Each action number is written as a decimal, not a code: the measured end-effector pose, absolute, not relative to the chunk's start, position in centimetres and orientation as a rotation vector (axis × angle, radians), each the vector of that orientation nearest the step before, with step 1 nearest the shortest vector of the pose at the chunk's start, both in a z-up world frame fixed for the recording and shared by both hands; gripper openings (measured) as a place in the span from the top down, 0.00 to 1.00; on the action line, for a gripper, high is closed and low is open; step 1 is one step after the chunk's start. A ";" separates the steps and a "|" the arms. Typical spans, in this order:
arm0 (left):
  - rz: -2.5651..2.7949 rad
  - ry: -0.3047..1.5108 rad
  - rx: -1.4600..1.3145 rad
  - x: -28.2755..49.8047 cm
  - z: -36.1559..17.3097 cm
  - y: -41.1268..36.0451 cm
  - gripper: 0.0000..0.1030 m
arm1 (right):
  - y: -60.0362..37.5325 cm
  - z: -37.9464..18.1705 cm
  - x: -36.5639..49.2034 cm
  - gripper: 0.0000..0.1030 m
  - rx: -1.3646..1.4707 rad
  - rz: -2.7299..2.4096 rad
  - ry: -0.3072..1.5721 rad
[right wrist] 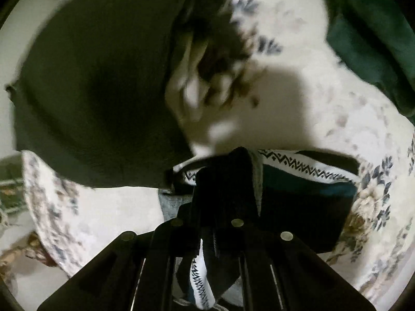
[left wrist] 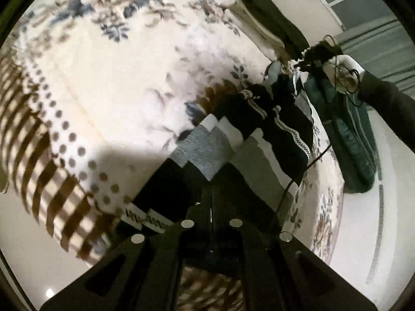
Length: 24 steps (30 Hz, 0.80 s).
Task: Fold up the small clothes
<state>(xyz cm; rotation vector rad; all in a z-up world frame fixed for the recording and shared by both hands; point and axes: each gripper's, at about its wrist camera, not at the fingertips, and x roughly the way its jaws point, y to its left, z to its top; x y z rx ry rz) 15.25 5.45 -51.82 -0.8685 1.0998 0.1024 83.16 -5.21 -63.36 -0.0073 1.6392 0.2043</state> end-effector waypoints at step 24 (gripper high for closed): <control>0.022 1.161 -0.843 15.8 -51.0 1.3 0.96 | -3.6 -60.5 81.6 0.94 -0.034 0.264 1.616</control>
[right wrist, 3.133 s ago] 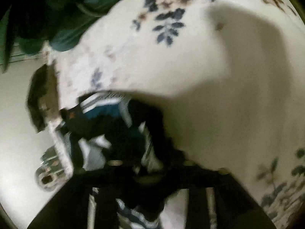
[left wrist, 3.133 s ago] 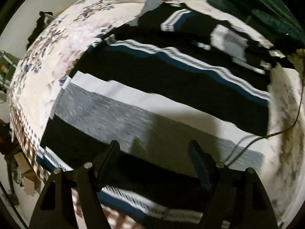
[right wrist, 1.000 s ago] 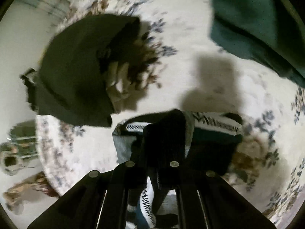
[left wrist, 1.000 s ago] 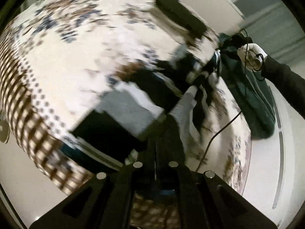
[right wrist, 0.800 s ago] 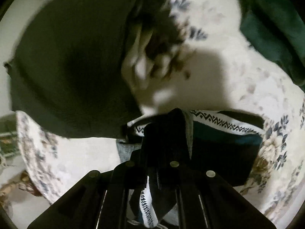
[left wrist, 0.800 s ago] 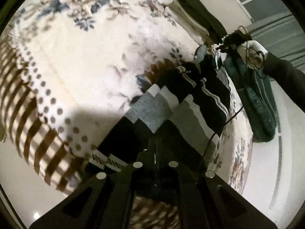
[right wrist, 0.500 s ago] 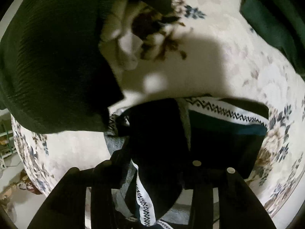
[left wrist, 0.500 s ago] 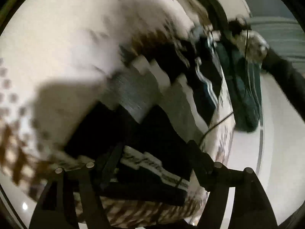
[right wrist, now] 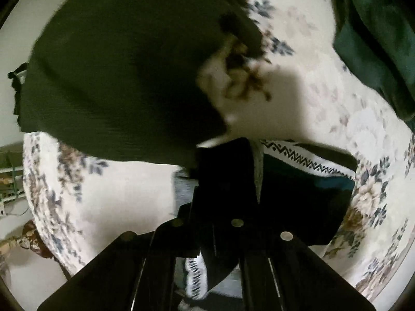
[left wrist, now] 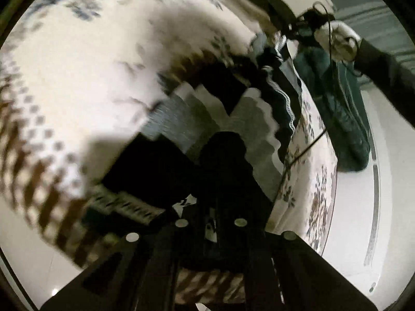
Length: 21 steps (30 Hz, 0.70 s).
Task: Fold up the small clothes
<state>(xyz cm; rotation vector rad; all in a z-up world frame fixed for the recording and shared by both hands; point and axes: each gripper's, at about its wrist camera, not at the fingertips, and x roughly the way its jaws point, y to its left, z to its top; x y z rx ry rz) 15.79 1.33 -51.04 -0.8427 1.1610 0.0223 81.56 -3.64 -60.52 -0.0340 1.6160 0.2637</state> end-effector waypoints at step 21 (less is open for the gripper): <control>0.053 1.202 -1.061 13.9 -55.2 9.2 0.35 | -7.3 -59.8 67.3 0.33 0.103 0.451 1.725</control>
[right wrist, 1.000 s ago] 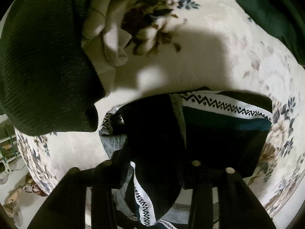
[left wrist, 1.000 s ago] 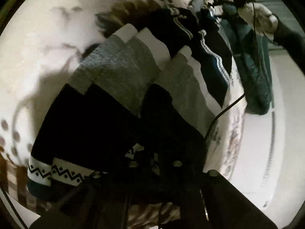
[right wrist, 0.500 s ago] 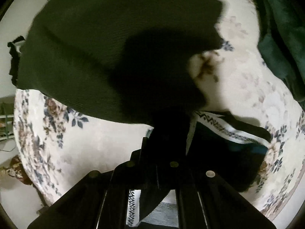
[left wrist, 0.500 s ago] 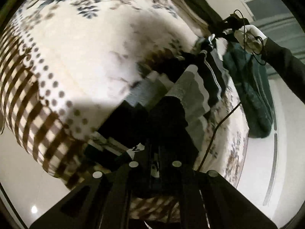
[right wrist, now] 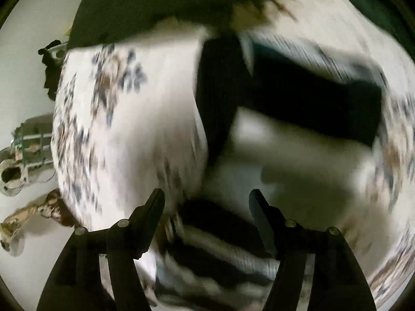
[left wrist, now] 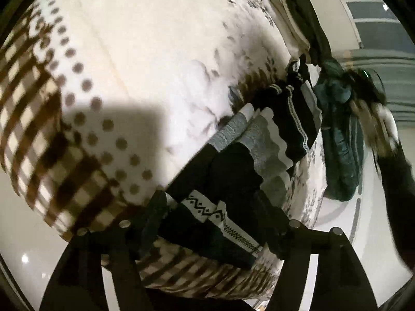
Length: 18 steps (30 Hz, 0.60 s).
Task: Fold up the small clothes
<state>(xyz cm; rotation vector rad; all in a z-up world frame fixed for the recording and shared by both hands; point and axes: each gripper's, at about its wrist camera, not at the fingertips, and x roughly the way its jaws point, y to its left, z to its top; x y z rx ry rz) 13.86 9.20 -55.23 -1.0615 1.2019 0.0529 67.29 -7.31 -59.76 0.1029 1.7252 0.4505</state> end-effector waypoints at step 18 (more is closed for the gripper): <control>-0.015 1.338 -0.662 18.9 -54.6 3.7 0.96 | -20.8 -72.5 29.1 0.81 0.797 0.380 1.887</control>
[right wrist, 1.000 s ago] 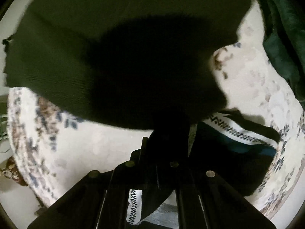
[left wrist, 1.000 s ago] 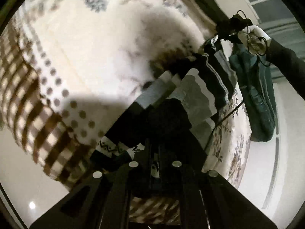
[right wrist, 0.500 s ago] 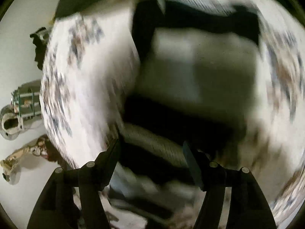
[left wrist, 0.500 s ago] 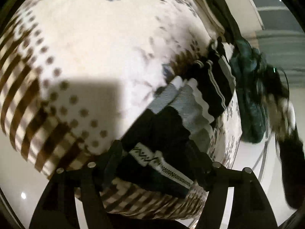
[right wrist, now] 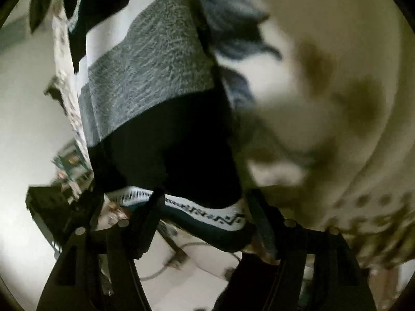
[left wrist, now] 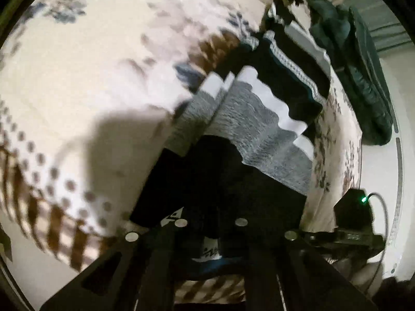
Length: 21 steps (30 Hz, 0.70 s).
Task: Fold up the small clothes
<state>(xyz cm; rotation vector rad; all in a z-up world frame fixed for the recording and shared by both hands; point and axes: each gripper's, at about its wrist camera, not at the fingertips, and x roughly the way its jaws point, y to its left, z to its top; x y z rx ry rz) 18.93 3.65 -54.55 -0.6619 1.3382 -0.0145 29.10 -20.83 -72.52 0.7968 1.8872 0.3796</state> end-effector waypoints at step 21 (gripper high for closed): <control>-0.323 1.259 -0.627 39.3 -51.6 6.4 0.36 | -22.4 -63.5 42.6 0.31 0.734 0.207 1.653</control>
